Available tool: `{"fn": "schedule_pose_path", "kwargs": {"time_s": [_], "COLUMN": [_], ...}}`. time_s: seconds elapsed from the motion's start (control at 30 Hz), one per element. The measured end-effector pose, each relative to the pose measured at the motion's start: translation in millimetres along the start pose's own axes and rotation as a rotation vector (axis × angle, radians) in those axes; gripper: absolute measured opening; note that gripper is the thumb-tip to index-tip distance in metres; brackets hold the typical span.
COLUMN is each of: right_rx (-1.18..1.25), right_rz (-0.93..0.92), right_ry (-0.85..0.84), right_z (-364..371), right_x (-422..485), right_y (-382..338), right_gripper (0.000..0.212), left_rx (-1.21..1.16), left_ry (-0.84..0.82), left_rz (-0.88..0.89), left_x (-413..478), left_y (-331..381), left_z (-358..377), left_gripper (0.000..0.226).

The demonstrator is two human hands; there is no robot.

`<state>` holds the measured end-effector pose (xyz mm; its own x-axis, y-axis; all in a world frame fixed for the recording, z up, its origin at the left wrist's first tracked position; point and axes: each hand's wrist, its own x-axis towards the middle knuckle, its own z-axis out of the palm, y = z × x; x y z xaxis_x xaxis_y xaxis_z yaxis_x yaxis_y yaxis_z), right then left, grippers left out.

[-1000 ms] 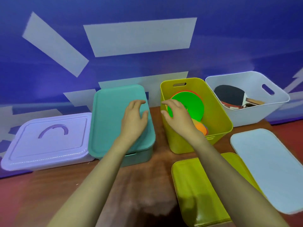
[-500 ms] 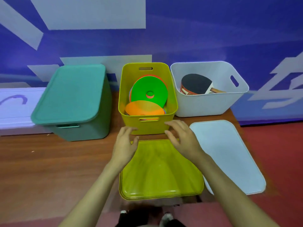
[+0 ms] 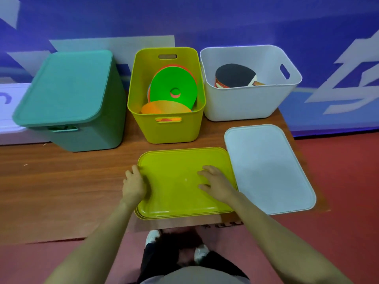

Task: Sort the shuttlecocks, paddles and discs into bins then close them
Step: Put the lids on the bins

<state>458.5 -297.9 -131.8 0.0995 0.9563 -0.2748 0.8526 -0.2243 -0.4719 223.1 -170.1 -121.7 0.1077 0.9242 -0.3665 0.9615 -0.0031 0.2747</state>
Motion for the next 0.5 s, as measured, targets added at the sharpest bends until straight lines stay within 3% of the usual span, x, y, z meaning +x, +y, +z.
{"fn": "schedule_pose_path", "kwargs": {"time_s": [0.13, 0.23, 0.37, 0.5], "right_rx": [0.157, 0.130, 0.086, -0.052], "right_rz": [-0.137, -0.233, -0.353, -0.389], "right_ry": [-0.121, -0.090, 0.094, 0.424], "right_z": [-31, -63, -105, -120], "right_x": [-15, -26, -38, -31], "right_y": [-10, -18, -23, -9], "right_gripper": [0.052, 0.044, 0.039, 0.025], "left_rx": [-0.083, -0.250, -0.596, -0.900], "left_ry": [-0.057, -0.106, -0.131, -0.269], "left_rz": [-0.073, -0.078, -0.189, -0.307], "left_x": [16, 20, 18, 4], "left_y": [3, 8, 17, 30], "left_z": [-30, -58, -79, -93], "left_gripper": [0.038, 0.008, 0.034, 0.018]}}
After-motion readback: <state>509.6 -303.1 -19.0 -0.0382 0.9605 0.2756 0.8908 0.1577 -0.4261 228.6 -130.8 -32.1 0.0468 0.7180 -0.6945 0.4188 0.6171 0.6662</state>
